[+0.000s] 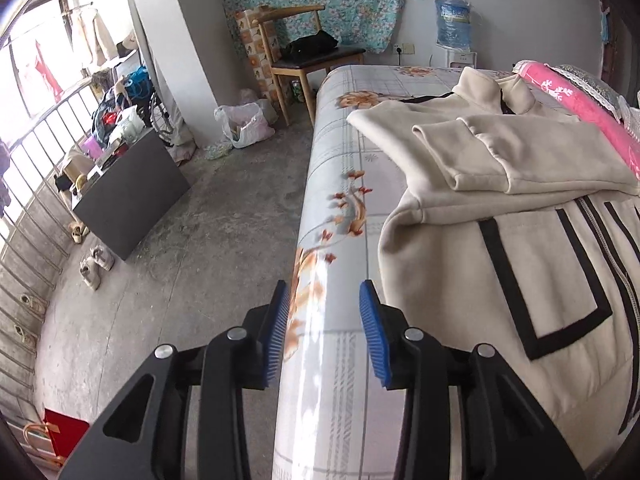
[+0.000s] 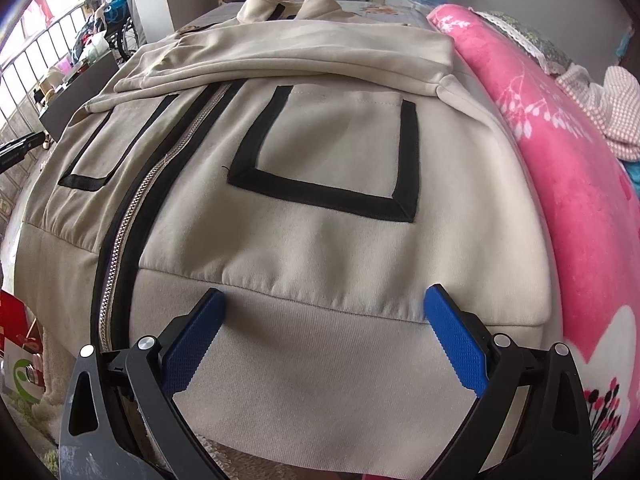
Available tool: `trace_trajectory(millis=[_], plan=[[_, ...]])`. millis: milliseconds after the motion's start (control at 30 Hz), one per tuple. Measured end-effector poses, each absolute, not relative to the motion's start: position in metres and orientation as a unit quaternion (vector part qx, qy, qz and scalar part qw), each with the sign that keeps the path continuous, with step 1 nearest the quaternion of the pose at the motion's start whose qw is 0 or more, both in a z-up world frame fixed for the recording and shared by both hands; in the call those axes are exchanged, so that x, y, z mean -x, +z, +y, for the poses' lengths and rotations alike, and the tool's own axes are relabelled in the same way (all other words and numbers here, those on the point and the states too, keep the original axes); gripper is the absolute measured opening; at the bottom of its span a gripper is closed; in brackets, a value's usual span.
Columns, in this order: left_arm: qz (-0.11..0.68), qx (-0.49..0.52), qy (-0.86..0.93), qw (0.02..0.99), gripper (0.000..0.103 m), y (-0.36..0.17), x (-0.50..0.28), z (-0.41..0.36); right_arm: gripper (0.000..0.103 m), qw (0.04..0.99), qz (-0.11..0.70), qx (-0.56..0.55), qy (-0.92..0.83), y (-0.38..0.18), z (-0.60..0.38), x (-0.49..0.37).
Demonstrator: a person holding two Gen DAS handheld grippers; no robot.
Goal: Fold large clothes
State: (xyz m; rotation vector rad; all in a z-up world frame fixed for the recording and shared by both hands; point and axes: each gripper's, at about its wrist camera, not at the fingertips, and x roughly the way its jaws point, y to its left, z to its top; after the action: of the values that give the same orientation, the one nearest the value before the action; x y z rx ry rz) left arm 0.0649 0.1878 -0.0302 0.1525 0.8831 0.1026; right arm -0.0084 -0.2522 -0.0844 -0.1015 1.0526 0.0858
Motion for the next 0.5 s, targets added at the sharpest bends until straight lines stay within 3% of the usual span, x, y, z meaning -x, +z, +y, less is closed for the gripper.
trace_trajectory(millis=[267, 500], plan=[[0.464, 0.050, -0.003, 0.884, 0.036, -0.038, 0.009, 0.186, 0.095, 0.860, 0.506, 0.046, 0.045, -0.083, -0.253, 0.007], [0.489, 0.076, -0.029, 0.868, 0.037, -0.048, 0.056, 0.162, 0.095, 0.880, 0.471, 0.056, 0.024, -0.055, -0.271, 0.026]])
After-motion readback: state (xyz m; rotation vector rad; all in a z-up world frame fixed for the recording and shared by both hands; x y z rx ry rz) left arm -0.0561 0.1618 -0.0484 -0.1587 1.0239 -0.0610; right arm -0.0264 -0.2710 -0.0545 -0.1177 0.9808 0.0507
